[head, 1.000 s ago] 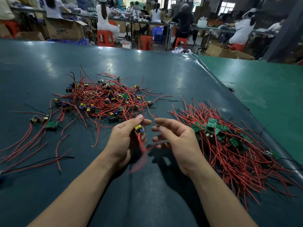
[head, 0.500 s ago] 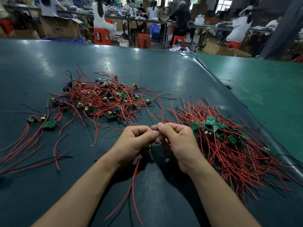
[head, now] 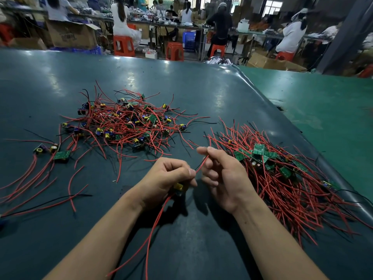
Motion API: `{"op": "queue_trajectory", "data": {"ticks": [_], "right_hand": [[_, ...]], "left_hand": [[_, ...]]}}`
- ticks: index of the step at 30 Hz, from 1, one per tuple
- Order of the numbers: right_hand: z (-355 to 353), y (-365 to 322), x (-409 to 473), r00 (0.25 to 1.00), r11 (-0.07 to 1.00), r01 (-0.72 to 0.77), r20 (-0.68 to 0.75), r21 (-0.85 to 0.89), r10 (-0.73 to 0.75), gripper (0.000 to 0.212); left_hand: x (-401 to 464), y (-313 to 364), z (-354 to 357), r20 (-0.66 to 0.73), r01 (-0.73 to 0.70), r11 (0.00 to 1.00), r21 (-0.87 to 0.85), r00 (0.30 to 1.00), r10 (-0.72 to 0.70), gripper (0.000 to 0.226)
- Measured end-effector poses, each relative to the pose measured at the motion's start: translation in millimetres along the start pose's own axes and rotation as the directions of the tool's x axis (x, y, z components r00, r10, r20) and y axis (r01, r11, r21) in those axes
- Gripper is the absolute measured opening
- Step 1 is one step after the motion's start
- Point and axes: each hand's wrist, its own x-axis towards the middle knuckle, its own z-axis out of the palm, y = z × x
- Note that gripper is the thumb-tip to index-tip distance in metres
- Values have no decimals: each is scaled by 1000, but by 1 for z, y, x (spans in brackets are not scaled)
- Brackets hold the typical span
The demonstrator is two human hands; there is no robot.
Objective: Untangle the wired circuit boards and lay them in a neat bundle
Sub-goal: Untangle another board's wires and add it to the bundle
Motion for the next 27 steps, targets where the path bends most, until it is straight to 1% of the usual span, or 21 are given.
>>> {"op": "queue_trajectory", "data": {"ticks": [3,6,8,10,12,14,16,18,20,21,23,25,27], "right_hand": [[0,0,2,996,995,82,-39,-54,-84,16],[-1,2,3,982,985,156,-95,-77,-163,17],[-2,3,3,974,973,197,-94,-120,-208,16],[-4,5,4,959,942,250,-75,-222,-273,14],[-6,4,4,929,877,323,-55,-354,-365,13],[-7,3,4,911,846,362,-46,-390,-411,13],[-6,1,4,926,893,333,-73,-301,-370,12],[-5,-1,4,967,971,218,-114,-100,-229,13],[-5,-4,4,991,990,89,-112,105,-77,13],[-5,-4,4,995,984,47,-99,171,-31,12],[-5,-5,4,997,976,10,-71,217,6,9],[-4,-5,3,998,980,0,-60,200,12,8],[-3,-5,3,998,982,-20,-59,190,32,11]], "left_hand": [[0,0,0,-1,-5,1000,-3,1000,5,25],[0,-2,0,-2,-4,1000,18,1000,5,26],[1,-3,-1,5,-3,1000,7,1000,3,29],[0,-3,-2,21,-5,1000,8,1000,5,37],[0,-3,-2,39,-16,999,40,999,15,45],[0,-3,-2,28,-10,999,54,1000,8,44],[0,-1,-1,11,6,999,35,1000,-6,40],[1,0,0,-6,17,1000,12,1000,-17,30],[1,0,0,-22,20,1000,6,1000,-20,25],[2,0,0,-29,21,1000,4,999,-20,25],[2,0,-1,-41,23,1000,-8,999,-24,23],[1,0,-1,-46,23,1000,-11,999,-23,19],[1,0,-2,-46,20,1000,-13,999,-20,20]]}}
